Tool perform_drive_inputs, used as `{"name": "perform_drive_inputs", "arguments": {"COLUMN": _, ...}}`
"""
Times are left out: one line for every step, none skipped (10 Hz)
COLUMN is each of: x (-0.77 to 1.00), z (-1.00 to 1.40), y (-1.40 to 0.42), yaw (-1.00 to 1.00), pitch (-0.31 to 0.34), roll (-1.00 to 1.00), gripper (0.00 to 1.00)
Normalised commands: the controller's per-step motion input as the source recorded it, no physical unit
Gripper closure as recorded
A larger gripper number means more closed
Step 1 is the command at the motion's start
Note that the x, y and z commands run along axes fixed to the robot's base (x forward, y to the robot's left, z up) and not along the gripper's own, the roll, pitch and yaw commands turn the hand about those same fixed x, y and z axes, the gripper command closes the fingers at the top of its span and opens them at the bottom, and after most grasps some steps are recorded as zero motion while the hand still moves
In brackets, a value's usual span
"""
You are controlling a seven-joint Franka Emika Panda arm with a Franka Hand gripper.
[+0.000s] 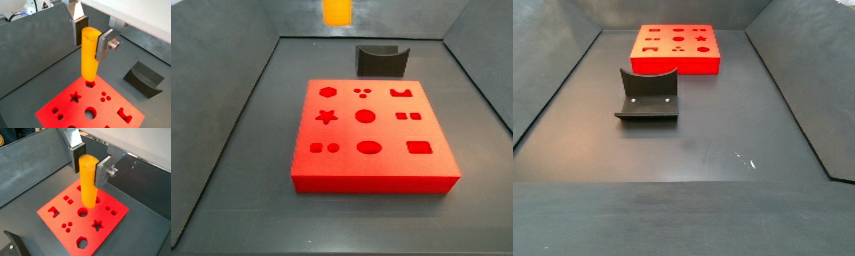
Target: Insert the oval object.
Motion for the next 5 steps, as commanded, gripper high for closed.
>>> {"name": "perform_drive_inputs", "arguments": {"x": 0.24, "z": -0.28, "y": -0.1, "yaw": 0.0, "pitch": -0.013, "roll": 0.0, "gripper": 1.0}}
{"name": "perform_drive_inputs", "arguments": {"x": 0.41, "z": -0.55, "y": -0.36, "yaw": 0.13, "pitch": 0.0, "roll": 0.11, "gripper": 1.0}}
{"name": "perform_drive_inputs", "arguments": {"x": 0.58, "z": -0.58, "y": -0.49, "yaw": 0.18, "pitch": 0.031, "roll": 0.19, "gripper": 1.0}}
{"name": "perform_drive_inputs", "arguments": {"x": 0.64, "z": -0.56, "y": -0.48, "yaw": 0.1, "pitch": 0.061, "roll": 0.27, "gripper": 1.0}}
{"name": "perform_drive_inputs", "arguments": {"x": 0.69, "z": -0.53, "y": -0.39, "yaw": 0.1, "pitch": 0.109, "roll": 0.3, "gripper": 1.0}}
